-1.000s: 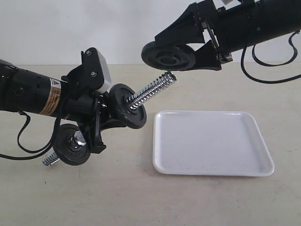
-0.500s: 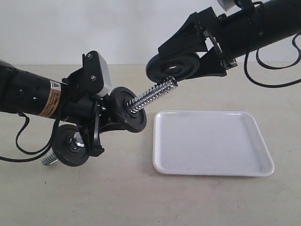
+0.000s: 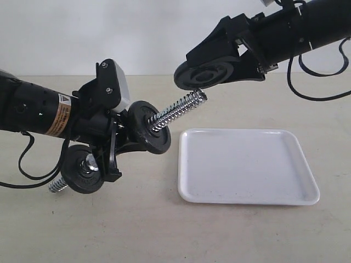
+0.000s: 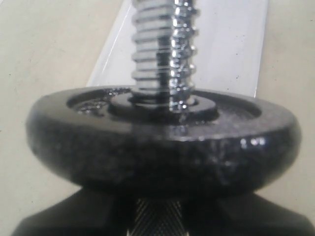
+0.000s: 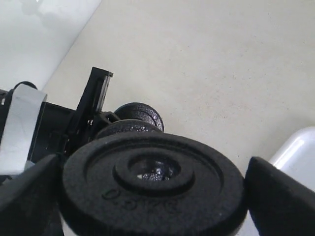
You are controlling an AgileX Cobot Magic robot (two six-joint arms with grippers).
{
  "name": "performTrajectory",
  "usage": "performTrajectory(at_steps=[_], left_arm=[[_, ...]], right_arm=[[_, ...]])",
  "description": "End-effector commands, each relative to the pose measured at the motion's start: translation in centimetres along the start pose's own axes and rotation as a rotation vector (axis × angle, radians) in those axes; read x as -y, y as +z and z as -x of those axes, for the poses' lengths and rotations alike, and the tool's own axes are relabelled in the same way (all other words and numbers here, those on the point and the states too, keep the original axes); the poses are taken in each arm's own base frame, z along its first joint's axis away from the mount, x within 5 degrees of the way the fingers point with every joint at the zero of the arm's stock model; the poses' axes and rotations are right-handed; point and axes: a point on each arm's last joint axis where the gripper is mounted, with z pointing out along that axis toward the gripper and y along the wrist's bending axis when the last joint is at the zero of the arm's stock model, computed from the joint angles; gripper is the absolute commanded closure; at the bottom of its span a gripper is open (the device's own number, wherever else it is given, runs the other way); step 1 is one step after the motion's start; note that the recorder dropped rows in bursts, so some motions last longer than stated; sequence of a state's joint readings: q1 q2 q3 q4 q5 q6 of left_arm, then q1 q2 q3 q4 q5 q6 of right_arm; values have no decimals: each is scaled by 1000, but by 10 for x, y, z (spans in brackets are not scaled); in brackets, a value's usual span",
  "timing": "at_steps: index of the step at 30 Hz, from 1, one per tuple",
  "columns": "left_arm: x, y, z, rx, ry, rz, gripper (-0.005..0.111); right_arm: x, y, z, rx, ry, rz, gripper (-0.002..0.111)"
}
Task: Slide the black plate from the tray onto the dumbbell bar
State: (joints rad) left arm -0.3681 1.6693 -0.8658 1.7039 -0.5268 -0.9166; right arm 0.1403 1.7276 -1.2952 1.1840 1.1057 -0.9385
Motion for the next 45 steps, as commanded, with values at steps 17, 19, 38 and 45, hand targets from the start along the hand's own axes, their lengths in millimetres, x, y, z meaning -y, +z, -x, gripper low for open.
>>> performTrajectory(at_steps=[17,19,38,45], left_arm=[[-10,-15,33,215,-170,57,102],[-12,-15,34,231,-201,68,102],[-13,-14,38,308,-311,59,102],[-14,-10,40,370,-385,32,102]], right_arm=[[-15,-7,19,186,-11,83,108],[-15,-7,19,184,-11,85,108],[-15,-7,19,190,-15,83,108],[-15,-8,19,191,-15,84,108]])
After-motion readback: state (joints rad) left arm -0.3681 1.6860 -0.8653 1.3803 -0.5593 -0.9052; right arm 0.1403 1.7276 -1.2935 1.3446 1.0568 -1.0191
